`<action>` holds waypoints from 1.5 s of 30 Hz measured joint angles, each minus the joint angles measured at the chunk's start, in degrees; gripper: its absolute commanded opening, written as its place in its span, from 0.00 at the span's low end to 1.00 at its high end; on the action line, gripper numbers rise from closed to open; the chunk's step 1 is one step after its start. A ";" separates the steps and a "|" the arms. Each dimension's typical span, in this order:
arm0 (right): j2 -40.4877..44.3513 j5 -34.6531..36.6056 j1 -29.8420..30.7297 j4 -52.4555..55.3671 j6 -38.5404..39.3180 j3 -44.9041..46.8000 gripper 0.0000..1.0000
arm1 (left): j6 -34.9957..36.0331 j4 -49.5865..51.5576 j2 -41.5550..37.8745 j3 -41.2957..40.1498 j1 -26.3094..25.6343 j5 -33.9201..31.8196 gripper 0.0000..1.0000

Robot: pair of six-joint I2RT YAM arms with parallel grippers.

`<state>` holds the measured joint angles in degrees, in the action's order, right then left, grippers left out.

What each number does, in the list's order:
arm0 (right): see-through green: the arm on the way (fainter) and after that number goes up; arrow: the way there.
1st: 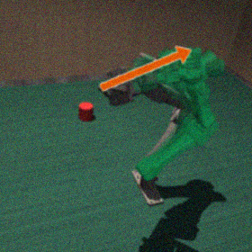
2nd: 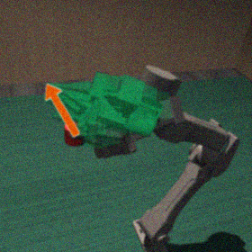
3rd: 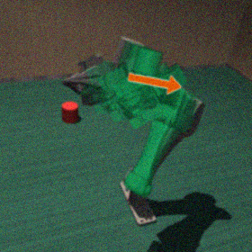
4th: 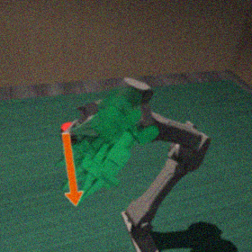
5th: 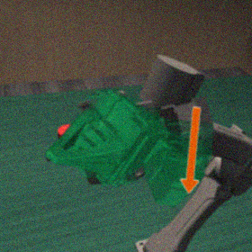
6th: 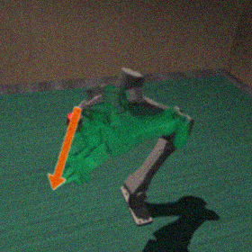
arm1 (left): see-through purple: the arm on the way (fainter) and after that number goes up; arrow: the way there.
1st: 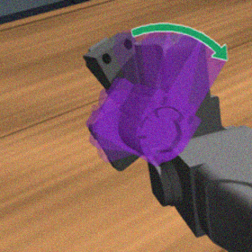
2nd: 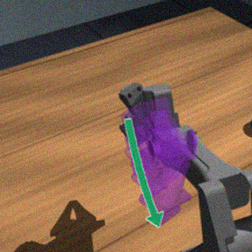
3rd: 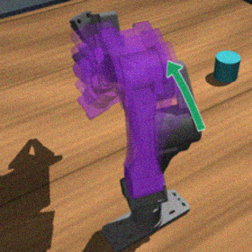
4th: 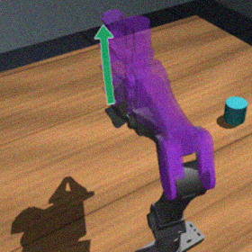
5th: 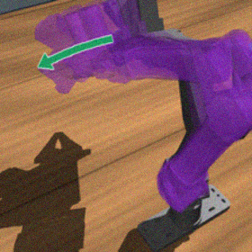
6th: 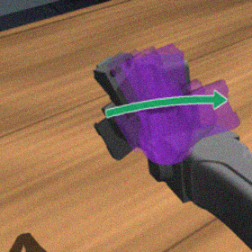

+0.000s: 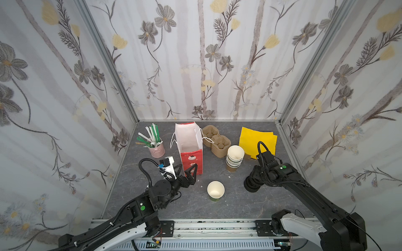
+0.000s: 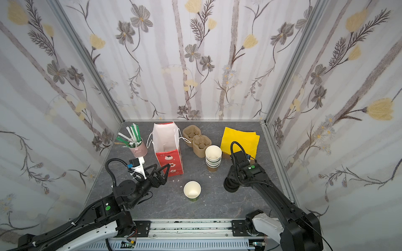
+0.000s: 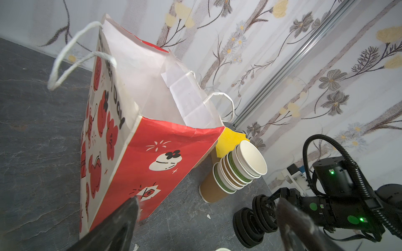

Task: Pack a coffee takeout order
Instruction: Place the lid at the middle-right of the table, then pick up multiple cup lids from the middle-right of the table.

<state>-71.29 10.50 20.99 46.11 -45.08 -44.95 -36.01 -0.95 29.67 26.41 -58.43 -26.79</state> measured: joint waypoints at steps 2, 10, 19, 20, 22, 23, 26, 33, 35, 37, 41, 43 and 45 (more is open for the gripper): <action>0.42 0.37 -2.60 0.09 -0.09 0.83 0.70 | 0.00 0.00 -0.15 0.00 0.00 0.02 1.00; 1.86 0.85 -15.30 -0.02 -0.07 4.13 0.70 | 0.00 -0.02 -0.39 0.00 0.04 0.04 1.00; -5.62 -1.36 -22.21 -3.50 0.81 5.25 0.74 | 0.02 -0.02 -0.37 0.00 0.17 0.04 1.00; -6.45 -1.75 -22.27 -3.98 0.81 5.25 0.81 | 0.00 -0.02 -0.37 0.00 0.17 0.04 1.00; -7.56 -2.32 -22.40 -4.57 0.98 5.11 0.91 | 0.00 -0.02 -0.31 -0.02 0.17 0.04 1.00; -8.07 -2.51 -22.40 -4.66 1.46 4.85 0.96 | 0.00 -0.02 -0.31 -0.02 0.17 0.04 1.00; -8.13 -2.62 -22.34 -4.70 1.75 3.69 1.00 | 0.00 -0.02 -0.33 -0.09 0.17 0.02 1.00; -3.15 0.39 -11.82 -2.03 1.62 -1.99 1.00 | 0.00 -0.02 -0.22 -0.15 0.37 0.00 1.00; -2.75 0.02 -8.31 -1.31 1.62 -2.51 1.00 | 0.00 -0.02 -0.09 -0.15 0.42 0.00 1.00; -2.71 -0.11 -5.60 -0.02 1.14 -2.29 1.00 | 0.02 -0.02 -0.02 -0.15 0.48 0.00 1.00; -4.28 -3.04 -1.33 0.42 -0.59 0.02 1.00 | 0.07 -0.02 0.15 -0.15 0.74 0.02 1.00; -5.44 -4.00 0.42 0.42 -1.60 0.61 1.00 | 0.09 -0.02 0.31 -0.15 0.81 0.04 1.00; -6.69 -5.11 2.56 -0.17 -2.67 0.74 1.00 | 0.13 -0.02 0.39 -0.15 0.92 0.39 1.00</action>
<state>-77.97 5.39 23.55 45.93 -47.75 -44.21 -35.88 -0.97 30.06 26.26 -57.52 -26.39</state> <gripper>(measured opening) 0.995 0.994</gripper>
